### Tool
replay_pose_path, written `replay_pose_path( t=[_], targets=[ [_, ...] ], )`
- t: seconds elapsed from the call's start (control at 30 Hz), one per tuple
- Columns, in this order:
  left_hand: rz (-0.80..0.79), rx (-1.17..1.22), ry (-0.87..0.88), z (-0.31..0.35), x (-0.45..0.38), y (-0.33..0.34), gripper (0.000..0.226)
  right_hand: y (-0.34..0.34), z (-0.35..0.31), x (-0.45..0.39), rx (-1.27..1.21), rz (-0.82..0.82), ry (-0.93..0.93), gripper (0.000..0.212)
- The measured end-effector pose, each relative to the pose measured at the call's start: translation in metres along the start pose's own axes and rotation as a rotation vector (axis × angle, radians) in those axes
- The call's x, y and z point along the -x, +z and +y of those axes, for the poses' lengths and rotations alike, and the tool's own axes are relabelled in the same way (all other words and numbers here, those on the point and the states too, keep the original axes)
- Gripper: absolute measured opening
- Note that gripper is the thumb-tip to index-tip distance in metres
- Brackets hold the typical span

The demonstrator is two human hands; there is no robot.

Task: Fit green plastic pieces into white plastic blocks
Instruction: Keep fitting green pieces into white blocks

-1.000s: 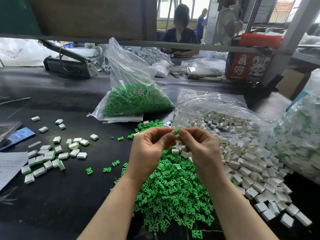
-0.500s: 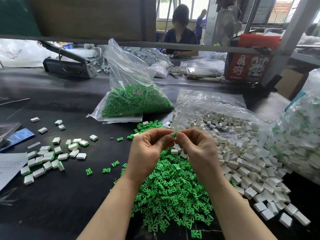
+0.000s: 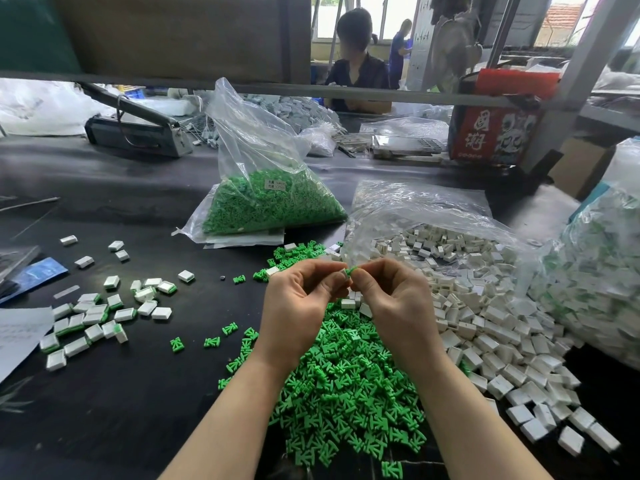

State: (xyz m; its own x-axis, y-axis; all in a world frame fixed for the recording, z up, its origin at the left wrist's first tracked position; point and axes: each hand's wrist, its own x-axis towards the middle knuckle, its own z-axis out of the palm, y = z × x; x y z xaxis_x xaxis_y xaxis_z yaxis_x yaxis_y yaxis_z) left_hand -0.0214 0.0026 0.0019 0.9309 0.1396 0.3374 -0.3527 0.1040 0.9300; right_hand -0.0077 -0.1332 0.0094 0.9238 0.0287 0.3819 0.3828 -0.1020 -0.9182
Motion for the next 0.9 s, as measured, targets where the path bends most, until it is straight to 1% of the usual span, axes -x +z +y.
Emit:
replay_pose_path(
  t=[0.13, 0.4, 0.6, 0.67, 0.8, 0.9],
  targets=[
    [-0.014, -0.052, 0.022, 0.0016, 0.0006, -0.0017, 0.017, -0.0014, 0.0006, -0.0002, 0.105, 0.012, -0.065, 0.005],
    [-0.021, -0.126, 0.054, 0.0026, 0.0011, -0.0051, 0.016, -0.001, 0.0042, -0.0002, 0.126, 0.013, -0.115, 0.007],
    [0.015, -0.168, 0.078, -0.0004, 0.0008, -0.0054, 0.017, 0.0008, 0.0054, -0.0001, 0.177, 0.009, -0.127, 0.005],
    [0.004, -0.154, 0.082, -0.0007, 0.0009, -0.0034, 0.019, 0.0012, 0.0057, 0.0, 0.178, -0.002, -0.12, 0.008],
    [-0.044, -0.138, 0.066, -0.0015, 0.0005, -0.0003, 0.018, 0.0022, 0.0065, 0.0025, 0.298, -0.063, -0.142, 0.021],
    [-0.085, -0.154, 0.057, -0.0015, 0.0008, -0.0016, 0.016, 0.0032, 0.0056, 0.0041, 0.291, -0.097, -0.113, 0.027]
  ],
)
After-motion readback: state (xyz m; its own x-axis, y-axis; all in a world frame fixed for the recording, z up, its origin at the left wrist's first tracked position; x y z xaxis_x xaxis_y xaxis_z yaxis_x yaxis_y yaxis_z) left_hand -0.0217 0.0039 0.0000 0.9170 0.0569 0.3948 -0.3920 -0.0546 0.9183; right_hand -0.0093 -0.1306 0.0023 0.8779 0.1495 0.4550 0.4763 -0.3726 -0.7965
